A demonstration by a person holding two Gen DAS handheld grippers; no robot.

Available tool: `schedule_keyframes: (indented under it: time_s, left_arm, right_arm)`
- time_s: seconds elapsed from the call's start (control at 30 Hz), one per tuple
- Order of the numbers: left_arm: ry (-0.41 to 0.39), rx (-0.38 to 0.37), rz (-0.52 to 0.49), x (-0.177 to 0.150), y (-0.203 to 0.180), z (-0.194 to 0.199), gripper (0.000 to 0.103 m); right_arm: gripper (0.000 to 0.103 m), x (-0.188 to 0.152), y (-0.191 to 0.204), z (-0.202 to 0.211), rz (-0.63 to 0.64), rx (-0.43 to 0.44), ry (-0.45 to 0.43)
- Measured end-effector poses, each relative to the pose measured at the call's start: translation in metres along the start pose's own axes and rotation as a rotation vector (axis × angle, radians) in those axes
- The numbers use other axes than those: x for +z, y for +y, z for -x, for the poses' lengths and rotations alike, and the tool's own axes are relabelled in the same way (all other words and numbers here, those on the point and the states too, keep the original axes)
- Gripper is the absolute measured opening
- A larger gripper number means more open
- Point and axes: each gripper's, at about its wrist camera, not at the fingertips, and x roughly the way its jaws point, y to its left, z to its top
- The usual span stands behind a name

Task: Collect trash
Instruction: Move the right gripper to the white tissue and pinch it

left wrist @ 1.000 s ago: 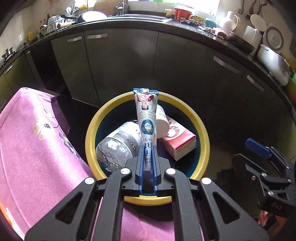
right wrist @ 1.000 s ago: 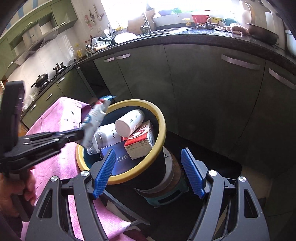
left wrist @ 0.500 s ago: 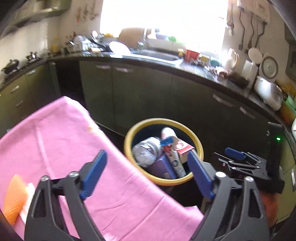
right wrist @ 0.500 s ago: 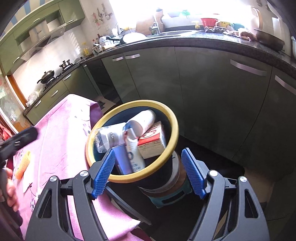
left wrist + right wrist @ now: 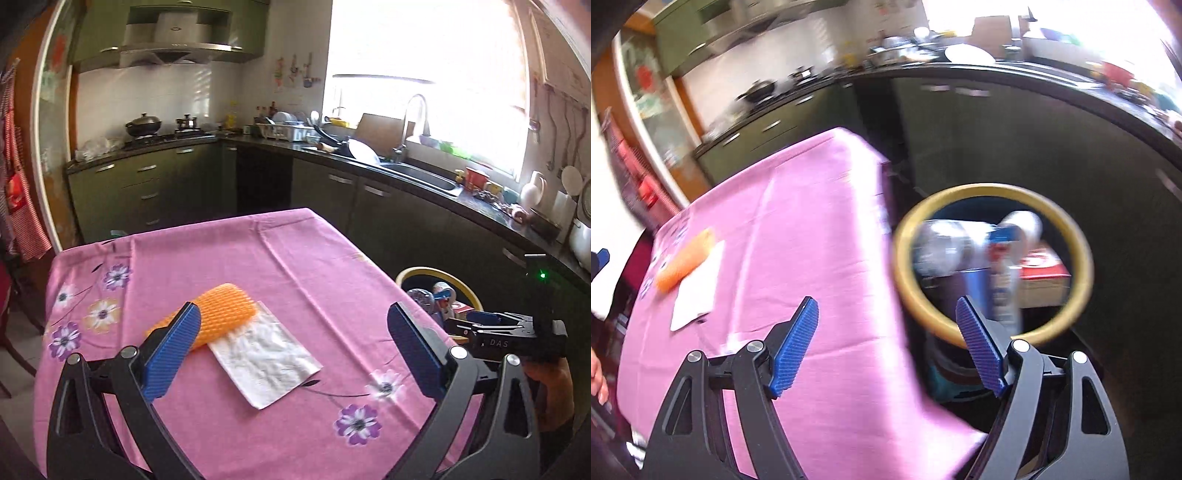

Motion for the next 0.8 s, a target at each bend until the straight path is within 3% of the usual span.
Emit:
schedule_keyframes:
  time_s: [0.17,0.4,0.8]
  left_arm:
    - [-0.008,0.094,0.058,-0.016,0.045,0.026,0.096]
    - [0.016,0.141,0.129,-0.037,0.080,0.038,0.096]
    - [0.032,0.144,0.179,-0.049,0.103,0.040,0.096]
  right_arm:
    - [0.077,0.000,0.082,-0.031,0.156,0.113,0.054]
    - [0.084,0.001,0.183,-0.067,0.354,0.205,0.092]
    - [0.084,0.007,0.225,-0.114,0.444,0.144,0.168]
